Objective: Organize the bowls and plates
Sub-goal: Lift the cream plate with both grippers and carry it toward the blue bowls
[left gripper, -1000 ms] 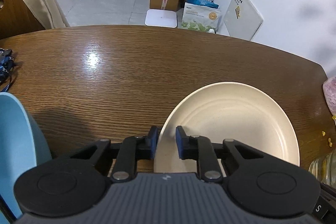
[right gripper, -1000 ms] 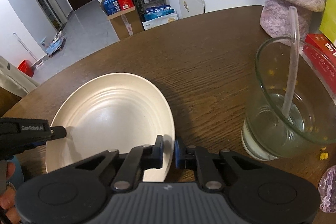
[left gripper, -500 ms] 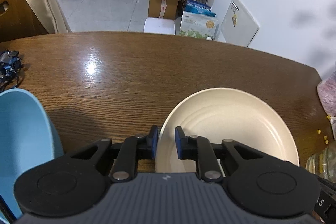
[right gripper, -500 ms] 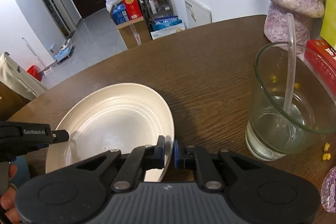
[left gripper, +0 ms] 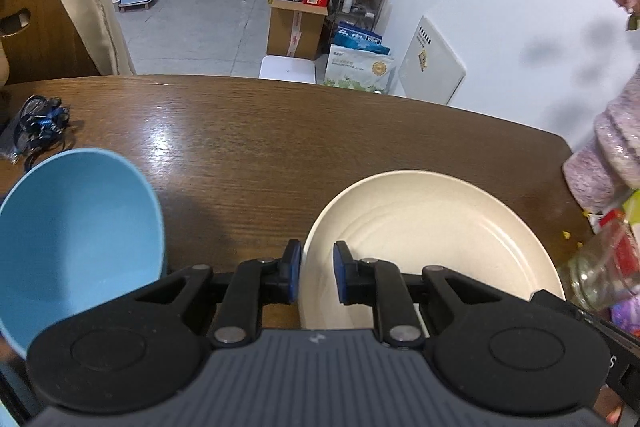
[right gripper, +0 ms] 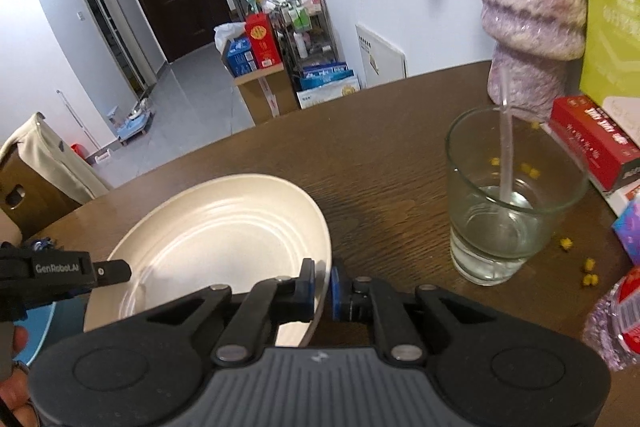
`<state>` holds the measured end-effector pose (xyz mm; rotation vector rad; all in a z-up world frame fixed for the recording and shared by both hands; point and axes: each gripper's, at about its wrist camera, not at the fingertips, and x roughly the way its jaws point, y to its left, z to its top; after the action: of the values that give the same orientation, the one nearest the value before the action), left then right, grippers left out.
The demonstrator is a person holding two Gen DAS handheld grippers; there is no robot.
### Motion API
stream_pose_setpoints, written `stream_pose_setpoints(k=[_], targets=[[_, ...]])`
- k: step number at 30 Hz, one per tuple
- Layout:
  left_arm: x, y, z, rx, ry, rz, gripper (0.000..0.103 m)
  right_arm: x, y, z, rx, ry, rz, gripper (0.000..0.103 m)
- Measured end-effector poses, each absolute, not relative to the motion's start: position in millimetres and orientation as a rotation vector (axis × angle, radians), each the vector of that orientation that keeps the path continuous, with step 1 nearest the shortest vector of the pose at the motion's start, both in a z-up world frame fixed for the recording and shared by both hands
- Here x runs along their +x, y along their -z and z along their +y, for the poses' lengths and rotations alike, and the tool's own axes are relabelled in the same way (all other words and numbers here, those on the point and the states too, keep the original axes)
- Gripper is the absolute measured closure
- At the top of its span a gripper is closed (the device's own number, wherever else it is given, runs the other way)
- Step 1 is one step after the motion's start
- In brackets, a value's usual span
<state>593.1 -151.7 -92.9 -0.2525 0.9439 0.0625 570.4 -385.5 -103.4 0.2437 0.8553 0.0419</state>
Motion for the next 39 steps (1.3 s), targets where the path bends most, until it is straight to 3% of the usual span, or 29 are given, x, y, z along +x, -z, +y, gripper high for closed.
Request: stream_pose_setpoints(k=[39], targets=[[355,8,-92,-0.311,-0.057,0.813,0.085,365,24,-333,0.207,-0.181,0.755,0.095]])
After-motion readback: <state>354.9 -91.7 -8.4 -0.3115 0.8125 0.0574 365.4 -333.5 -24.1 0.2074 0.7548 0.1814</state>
